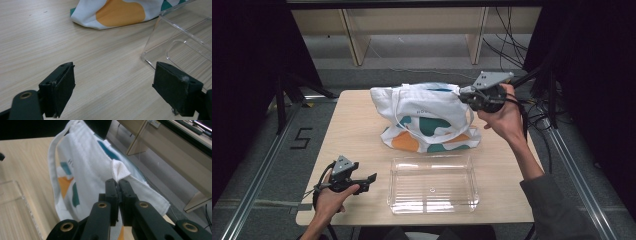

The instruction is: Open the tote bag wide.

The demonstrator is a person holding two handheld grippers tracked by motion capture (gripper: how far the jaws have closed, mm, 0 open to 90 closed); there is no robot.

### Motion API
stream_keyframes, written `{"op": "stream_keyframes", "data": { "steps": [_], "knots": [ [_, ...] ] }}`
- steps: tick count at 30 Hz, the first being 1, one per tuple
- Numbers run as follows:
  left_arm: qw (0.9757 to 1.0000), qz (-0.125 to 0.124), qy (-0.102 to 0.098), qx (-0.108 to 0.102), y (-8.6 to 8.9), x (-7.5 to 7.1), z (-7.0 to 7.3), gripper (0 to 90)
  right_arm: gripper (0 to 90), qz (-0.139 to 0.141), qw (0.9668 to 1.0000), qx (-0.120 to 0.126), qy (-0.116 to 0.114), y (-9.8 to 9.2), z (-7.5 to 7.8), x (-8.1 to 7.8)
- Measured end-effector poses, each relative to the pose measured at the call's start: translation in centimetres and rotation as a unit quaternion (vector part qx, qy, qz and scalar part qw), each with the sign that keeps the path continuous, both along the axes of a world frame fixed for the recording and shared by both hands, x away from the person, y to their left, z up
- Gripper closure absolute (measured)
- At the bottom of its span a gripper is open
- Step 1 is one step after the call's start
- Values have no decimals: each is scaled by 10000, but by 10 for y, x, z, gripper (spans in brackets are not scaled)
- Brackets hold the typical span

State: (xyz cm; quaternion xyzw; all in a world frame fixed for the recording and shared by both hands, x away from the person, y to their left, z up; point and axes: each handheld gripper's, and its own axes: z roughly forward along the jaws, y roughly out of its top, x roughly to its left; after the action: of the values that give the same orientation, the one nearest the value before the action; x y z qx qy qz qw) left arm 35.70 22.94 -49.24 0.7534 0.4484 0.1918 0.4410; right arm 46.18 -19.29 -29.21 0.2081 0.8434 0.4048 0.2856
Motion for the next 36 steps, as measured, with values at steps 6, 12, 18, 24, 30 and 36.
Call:
{"op": "stream_keyframes", "data": {
  "steps": [6,12,18,24,30,36],
  "knots": [
    [10000,79,14,39,1,1,0,169,876,194,9996,-191,108,-8,-32,-15],
    [9999,125,-27,20,3,2,1,180,876,82,9978,-344,562,-9,-75,-1],
    [9999,121,-77,23,6,3,2,192,876,167,9949,-371,923,-7,-115,9],
    [9998,110,-163,20,7,5,5,219,877,213,9909,-516,1227,-7,-142,8],
    [9996,65,-223,-162,12,12,13,264,840,215,9855,-295,1659,-10,-158,13],
    [9979,-86,-465,-442,19,22,42,363,604,21,9875,432,1512,-27,-120,10]
  ]
}}
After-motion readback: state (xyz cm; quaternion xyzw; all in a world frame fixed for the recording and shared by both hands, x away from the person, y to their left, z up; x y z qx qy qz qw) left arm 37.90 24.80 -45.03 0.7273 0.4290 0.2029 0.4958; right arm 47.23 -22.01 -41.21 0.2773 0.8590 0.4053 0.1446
